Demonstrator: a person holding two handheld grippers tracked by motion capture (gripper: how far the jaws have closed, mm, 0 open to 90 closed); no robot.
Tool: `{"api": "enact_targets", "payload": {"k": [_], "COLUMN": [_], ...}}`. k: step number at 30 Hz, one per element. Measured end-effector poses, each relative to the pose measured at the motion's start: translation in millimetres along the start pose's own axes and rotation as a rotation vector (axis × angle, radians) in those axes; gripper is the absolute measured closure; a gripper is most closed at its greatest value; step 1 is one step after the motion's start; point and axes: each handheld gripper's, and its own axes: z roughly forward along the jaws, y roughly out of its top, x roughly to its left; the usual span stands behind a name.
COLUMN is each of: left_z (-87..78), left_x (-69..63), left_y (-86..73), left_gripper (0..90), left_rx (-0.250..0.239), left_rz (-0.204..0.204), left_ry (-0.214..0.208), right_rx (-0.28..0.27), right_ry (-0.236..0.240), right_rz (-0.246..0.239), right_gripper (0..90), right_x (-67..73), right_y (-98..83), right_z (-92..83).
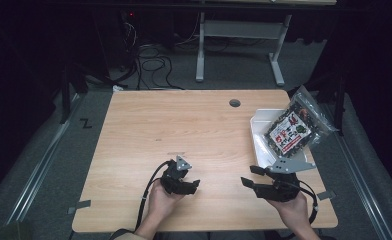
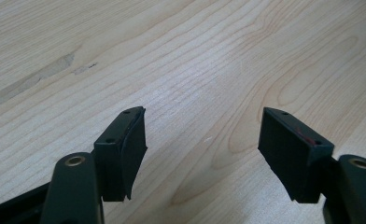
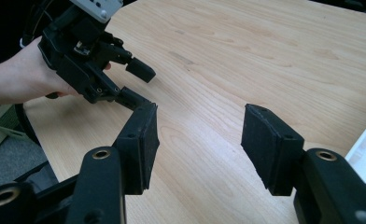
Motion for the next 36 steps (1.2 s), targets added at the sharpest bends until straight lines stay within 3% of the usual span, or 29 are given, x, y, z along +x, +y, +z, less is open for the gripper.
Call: {"api": "enact_targets", "payload": {"k": [15,36], "left_z": [-0.1,-0.3], "left_x": [-0.3,-0.5], "left_y": [0.1,0.6], "left_gripper": [32.8,32.9], "left_rx": [0.000,0.004], "left_rz": [0.002,-0.001], "left_ry": [0.001,-0.002], "right_rx": [0.057,0.132], "right_ry": [-0.025,-0.053], "right_rz": [-0.005,-0.028], "right_gripper": [47.1,47.2], "right_x": [-4.8,-13.0], "right_y": [-19.5,-24.1], "right_z": [26.9,67.2]}}
